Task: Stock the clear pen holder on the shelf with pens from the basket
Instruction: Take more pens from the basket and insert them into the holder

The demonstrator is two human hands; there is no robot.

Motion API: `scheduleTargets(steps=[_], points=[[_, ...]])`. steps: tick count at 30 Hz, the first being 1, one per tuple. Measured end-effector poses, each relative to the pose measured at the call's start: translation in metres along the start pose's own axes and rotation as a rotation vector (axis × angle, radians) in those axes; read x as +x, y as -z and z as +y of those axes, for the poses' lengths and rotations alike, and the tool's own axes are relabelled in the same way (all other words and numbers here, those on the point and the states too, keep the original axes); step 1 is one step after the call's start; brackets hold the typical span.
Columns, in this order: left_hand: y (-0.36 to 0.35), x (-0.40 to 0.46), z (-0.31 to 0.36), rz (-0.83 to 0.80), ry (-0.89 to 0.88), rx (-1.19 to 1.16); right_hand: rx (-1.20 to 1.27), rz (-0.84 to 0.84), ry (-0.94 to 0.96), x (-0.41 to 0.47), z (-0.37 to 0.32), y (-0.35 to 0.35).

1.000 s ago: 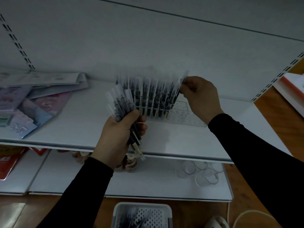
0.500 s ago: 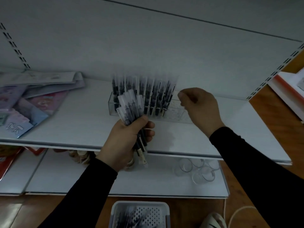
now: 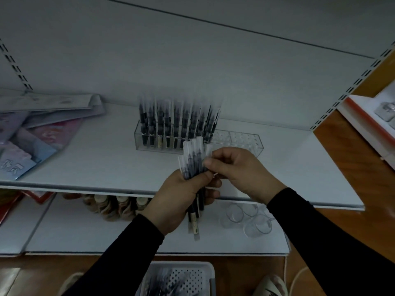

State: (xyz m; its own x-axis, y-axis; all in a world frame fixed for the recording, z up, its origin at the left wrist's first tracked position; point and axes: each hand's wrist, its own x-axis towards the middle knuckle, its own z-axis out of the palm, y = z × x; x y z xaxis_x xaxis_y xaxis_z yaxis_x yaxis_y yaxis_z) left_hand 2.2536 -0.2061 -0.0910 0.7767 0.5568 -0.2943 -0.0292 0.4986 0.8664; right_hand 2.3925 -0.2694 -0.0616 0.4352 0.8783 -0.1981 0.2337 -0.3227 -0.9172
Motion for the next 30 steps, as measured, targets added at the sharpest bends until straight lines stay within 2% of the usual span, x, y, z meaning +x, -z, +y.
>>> scheduleTargets(steps=[4,7,12,17,30], points=[[0.0,0.003,0.002,0.057,0.017,-0.073,0.026,0.084,0.006,0.002,-0.007,0.01],[0.003,0.005,0.003,0.107,0.026,-0.102,0.138,0.158,0.023,0.009,-0.014,0.023],[0.01,0.005,0.003,0.199,0.006,-0.077,0.301,0.448,0.17,0.024,-0.032,0.051],[0.014,0.007,0.003,0.264,-0.01,-0.06,0.143,0.554,0.323,0.042,-0.036,0.052],[0.022,0.012,0.006,0.312,-0.026,-0.064,-0.207,0.582,0.413,0.055,-0.043,0.042]])
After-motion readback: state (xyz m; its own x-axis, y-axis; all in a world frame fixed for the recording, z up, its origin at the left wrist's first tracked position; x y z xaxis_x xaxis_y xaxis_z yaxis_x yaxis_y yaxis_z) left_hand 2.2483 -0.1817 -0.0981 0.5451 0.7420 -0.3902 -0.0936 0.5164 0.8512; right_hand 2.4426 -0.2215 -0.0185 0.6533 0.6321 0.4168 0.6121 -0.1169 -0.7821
